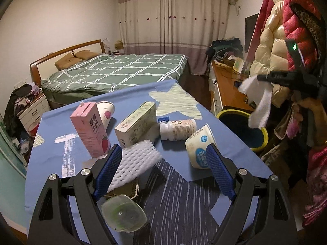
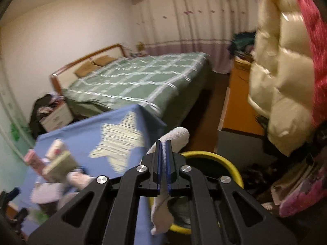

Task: Collect trash
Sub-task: 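Drop the white tissue into the yellow bin with the right gripper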

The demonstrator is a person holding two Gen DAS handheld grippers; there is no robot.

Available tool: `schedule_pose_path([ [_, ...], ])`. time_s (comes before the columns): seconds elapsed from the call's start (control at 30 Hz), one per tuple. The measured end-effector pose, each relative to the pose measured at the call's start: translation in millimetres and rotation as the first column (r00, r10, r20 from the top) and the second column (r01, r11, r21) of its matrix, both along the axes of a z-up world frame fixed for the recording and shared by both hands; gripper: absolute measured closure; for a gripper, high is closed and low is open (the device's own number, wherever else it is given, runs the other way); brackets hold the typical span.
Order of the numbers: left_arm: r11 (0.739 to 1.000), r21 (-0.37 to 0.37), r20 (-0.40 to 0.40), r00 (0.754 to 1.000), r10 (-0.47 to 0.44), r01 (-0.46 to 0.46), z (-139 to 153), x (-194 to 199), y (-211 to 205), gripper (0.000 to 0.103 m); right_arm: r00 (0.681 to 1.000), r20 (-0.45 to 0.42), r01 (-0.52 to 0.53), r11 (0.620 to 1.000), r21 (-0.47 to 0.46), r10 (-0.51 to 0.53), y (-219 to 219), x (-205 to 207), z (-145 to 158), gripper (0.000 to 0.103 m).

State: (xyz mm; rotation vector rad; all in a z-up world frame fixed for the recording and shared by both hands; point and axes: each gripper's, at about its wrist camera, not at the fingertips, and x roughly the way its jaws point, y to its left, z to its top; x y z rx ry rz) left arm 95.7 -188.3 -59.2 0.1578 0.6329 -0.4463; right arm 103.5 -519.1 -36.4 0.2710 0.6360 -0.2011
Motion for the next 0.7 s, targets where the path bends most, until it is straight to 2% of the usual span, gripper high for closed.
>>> schedule_pose_path([
  [0.1, 1.0, 0.006, -0.01, 1.0, 0.005, -0.005, -2.8, 3.3, -4.1, 0.02, 0.997, -0.055, 0.046, 0.999, 0.005, -0.045, -23.9, 7.9, -26.0, 0.097],
  [0.17, 1.0, 0.014, -0.01, 1.0, 0.002, -0.002, -3.7, 4.3, -7.3, 0.02, 0.994, -0.085, 0.069, 0.997, 0.018, -0.067, -35.3, 12.1, -44.4, 0.092],
  [0.23, 1.0, 0.015, -0.011, 1.0, -0.001, 0.001, -3.6, 4.7, -9.0, 0.02, 0.992, -0.1, 0.078, 0.997, 0.023, -0.076, -39.8, 14.6, -54.5, 0.081],
  [0.3, 1.0, 0.017, -0.011, 1.0, 0.001, -0.001, -3.1, 4.8, -8.6, 0.02, 0.991, -0.11, 0.08, 0.997, 0.023, -0.077, -42.8, 14.0, -63.2, 0.081],
  [0.5, 0.999, 0.037, -0.015, 1.0, 0.019, -0.018, -6.4, 5.0, -5.3, 0.02, 0.991, -0.099, 0.086, 0.996, 0.003, -0.086, -38.4, 8.6, -61.1, 0.08],
  [0.7, 0.994, 0.074, -0.038, 0.996, 0.083, -0.08, -19.0, 1.6, 20.8, 0.02, 0.994, -0.082, 0.07, 0.997, -0.006, -0.071, -25.7, 1.8, -53.7, 0.08],
])
